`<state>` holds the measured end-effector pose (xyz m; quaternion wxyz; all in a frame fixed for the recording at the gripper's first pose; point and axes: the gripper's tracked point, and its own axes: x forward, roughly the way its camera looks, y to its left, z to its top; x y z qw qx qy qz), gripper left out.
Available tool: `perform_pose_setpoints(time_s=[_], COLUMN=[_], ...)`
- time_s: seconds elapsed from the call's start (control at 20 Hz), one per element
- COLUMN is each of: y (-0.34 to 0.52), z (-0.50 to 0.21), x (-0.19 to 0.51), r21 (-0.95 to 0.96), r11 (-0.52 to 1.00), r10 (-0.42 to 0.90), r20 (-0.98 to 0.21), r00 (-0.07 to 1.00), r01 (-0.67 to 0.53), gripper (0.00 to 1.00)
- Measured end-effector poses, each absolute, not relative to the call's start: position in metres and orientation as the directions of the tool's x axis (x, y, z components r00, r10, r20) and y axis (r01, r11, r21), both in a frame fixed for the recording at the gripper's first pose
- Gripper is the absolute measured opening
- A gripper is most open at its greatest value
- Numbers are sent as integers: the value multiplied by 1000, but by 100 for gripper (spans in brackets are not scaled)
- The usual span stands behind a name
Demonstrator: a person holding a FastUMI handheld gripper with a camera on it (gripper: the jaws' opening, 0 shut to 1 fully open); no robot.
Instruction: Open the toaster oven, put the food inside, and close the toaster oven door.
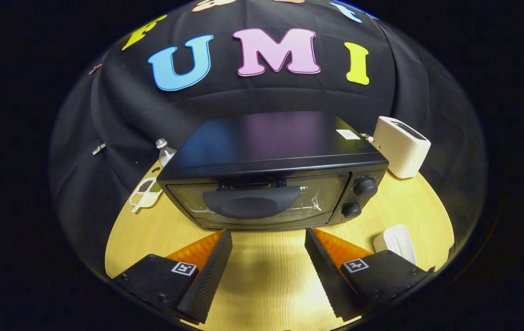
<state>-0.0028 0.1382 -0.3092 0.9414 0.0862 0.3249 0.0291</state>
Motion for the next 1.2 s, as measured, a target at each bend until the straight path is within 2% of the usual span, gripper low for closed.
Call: perform_pose_setpoints(time_s=[0.6, 1.2], y=[102, 27], z=[-248, -86], x=[-12, -16], r21=[239, 245], r11=[971, 970], r10=[114, 63], r20=[-506, -253], r00=[855, 965], r01=[13, 1], gripper=[98, 98])
